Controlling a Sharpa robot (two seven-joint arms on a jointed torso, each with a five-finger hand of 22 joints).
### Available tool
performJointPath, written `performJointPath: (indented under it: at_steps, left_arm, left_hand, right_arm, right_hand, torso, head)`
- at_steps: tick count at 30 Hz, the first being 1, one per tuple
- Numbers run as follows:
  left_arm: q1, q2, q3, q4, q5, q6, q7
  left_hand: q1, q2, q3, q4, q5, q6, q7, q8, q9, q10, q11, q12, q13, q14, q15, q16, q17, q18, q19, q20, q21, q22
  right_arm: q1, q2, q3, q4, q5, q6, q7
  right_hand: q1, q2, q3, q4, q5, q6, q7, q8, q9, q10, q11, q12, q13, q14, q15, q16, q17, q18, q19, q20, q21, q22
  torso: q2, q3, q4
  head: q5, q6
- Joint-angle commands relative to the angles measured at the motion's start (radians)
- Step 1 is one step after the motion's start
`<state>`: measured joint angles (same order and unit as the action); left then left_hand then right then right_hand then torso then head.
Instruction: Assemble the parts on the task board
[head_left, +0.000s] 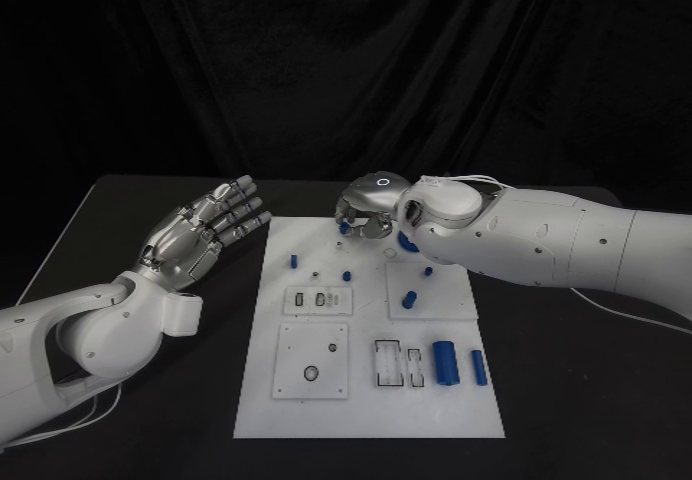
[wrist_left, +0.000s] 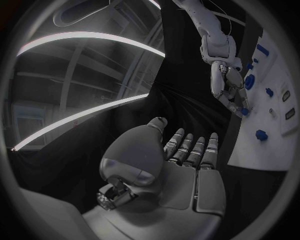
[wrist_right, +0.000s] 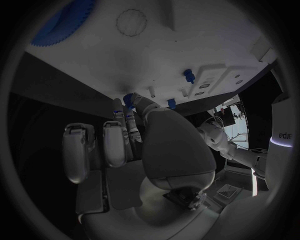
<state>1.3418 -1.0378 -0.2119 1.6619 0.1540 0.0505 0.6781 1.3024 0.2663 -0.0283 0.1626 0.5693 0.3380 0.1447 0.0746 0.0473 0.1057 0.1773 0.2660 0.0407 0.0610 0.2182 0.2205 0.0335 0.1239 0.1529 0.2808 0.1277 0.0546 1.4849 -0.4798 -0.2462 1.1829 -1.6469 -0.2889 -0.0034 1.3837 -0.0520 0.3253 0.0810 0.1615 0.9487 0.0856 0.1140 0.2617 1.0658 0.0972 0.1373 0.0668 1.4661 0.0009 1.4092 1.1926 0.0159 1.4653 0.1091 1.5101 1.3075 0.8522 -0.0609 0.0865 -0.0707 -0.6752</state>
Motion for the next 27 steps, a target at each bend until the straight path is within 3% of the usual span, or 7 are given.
performJointPath:
  at_steps: [1, 5, 10, 12, 21, 23, 27]
  left_arm:
    - [-0.001, 0.003, 0.001, -0.001, 0.007, 0.018, 0.098]
    - [-0.001, 0.005, 0.001, -0.001, 0.012, 0.019, 0.095]
    - [-0.001, 0.002, 0.001, 0.000, 0.015, 0.020, 0.095]
    - [-0.001, -0.001, 0.001, 0.000, 0.015, 0.020, 0.095]
    - [-0.001, -0.018, 0.001, 0.005, 0.016, 0.014, 0.095]
    - [-0.002, -0.020, 0.001, 0.007, 0.016, 0.013, 0.095]
    - [-0.002, -0.024, 0.001, 0.011, 0.016, 0.010, 0.094]
  left_hand:
    - [-0.004, 0.010, 0.003, -0.002, 0.004, 0.009, 0.013, 0.005, 0.002, 0.001, -0.006, 0.006, 0.001, -0.001, 0.003, 0.005, 0.001, 0.010, 0.001, 0.005, 0.007, 0.001]
    - [-0.004, 0.009, 0.003, -0.002, 0.004, 0.011, 0.014, 0.006, 0.002, 0.001, -0.006, 0.007, 0.001, -0.002, 0.002, 0.005, 0.001, 0.010, 0.001, 0.005, 0.007, 0.001]
    - [-0.004, 0.009, 0.005, -0.003, 0.004, 0.018, 0.018, 0.008, 0.003, 0.002, -0.006, 0.008, 0.001, -0.002, 0.001, 0.005, 0.001, 0.011, 0.001, 0.005, 0.007, 0.001]
    - [-0.004, 0.009, 0.005, -0.003, 0.004, 0.018, 0.018, 0.008, 0.003, 0.002, -0.006, 0.008, 0.001, -0.002, 0.001, 0.005, 0.001, 0.011, 0.001, 0.005, 0.007, 0.001]
    - [-0.004, 0.008, 0.005, -0.004, 0.004, 0.018, 0.018, 0.009, 0.003, 0.001, -0.006, 0.008, 0.001, -0.002, 0.001, 0.004, 0.001, 0.011, 0.000, 0.005, 0.006, 0.001]
    - [-0.004, 0.008, 0.005, -0.004, 0.004, 0.018, 0.018, 0.009, 0.003, 0.001, -0.006, 0.008, 0.001, -0.002, 0.001, 0.004, 0.001, 0.011, 0.000, 0.005, 0.006, 0.001]
    - [-0.004, 0.008, 0.005, -0.004, 0.004, 0.019, 0.019, 0.009, 0.003, 0.002, -0.006, 0.009, 0.001, -0.002, 0.001, 0.006, 0.001, 0.012, 0.000, 0.005, 0.006, 0.001]
  right_arm:
    - [-0.004, 0.004, 0.000, -0.003, -0.003, 0.042, -0.034]
    - [-0.005, 0.005, 0.000, -0.004, -0.003, 0.042, -0.044]
    - [-0.005, -0.001, 0.000, -0.003, -0.003, 0.003, -0.045]
    - [-0.005, -0.007, 0.001, 0.000, -0.003, -0.026, -0.037]
    - [0.036, -0.105, 0.003, 0.096, 0.083, -0.084, -0.012]
    - [0.051, -0.157, 0.003, 0.144, 0.133, -0.083, -0.015]
    - [0.066, -0.245, 0.002, 0.212, 0.198, -0.058, -0.022]
  right_hand:
    - [-0.017, -0.014, -0.006, 0.006, -0.012, -0.046, -0.006, -0.031, -0.021, -0.036, 0.004, -0.016, 0.000, 0.008, 0.001, -0.004, -0.003, 0.020, 0.008, 0.004, -0.007, 0.133]
    - [-0.020, -0.022, -0.016, 0.005, -0.018, -0.093, -0.010, -0.052, -0.038, -0.089, 0.006, -0.034, 0.001, 0.009, -0.004, -0.003, 0.001, 0.020, 0.008, -0.002, -0.008, 0.134]
    - [-0.023, -0.023, -0.048, -0.001, -0.029, -0.277, -0.018, -0.056, -0.098, -0.192, 0.011, -0.052, 0.003, -0.010, -0.002, -0.023, -0.033, 0.029, -0.019, -0.001, -0.030, 0.102]
    - [-0.024, -0.023, -0.054, -0.002, -0.030, -0.289, -0.015, -0.056, -0.103, -0.197, 0.012, -0.048, 0.004, -0.009, -0.001, -0.022, -0.030, 0.029, -0.019, 0.000, -0.030, 0.102]
    - [-0.019, -0.007, -0.080, -0.003, -0.016, -0.185, 0.013, -0.038, -0.104, -0.129, 0.006, 0.054, 0.033, 0.012, -0.003, 0.011, 0.031, 0.029, -0.019, -0.001, -0.034, 0.104]
    - [-0.016, -0.003, -0.080, 0.000, -0.011, -0.168, 0.031, -0.035, -0.107, -0.065, -0.003, 0.113, 0.055, 0.013, 0.012, 0.012, 0.032, 0.029, -0.019, 0.009, -0.036, 0.103]
    - [0.011, 0.003, -0.065, -0.011, 0.012, -0.119, 0.037, -0.020, -0.106, 0.010, -0.030, 0.206, 0.101, 0.007, -0.006, 0.005, 0.020, 0.032, -0.024, 0.000, -0.042, 0.097]
  torso:
    - [-0.001, 0.0001, 0.0008]
    - [-0.001, 0.0001, -0.0006]
    - [0.000, -0.0001, 0.0007]
    - [-0.001, 0.0002, 0.0010]
    - [0.000, 0.0003, -0.0005]
    - [0.000, 0.0007, -0.0010]
    - [-0.001, 0.0008, -0.0035]
  head:
    - [0.000, -0.002]
    - [0.002, -0.002]
    - [0.002, -0.001]
    - [0.003, -0.002]
    - [0.009, 0.006]
    - [0.010, 0.006]
    - [0.023, -0.002]
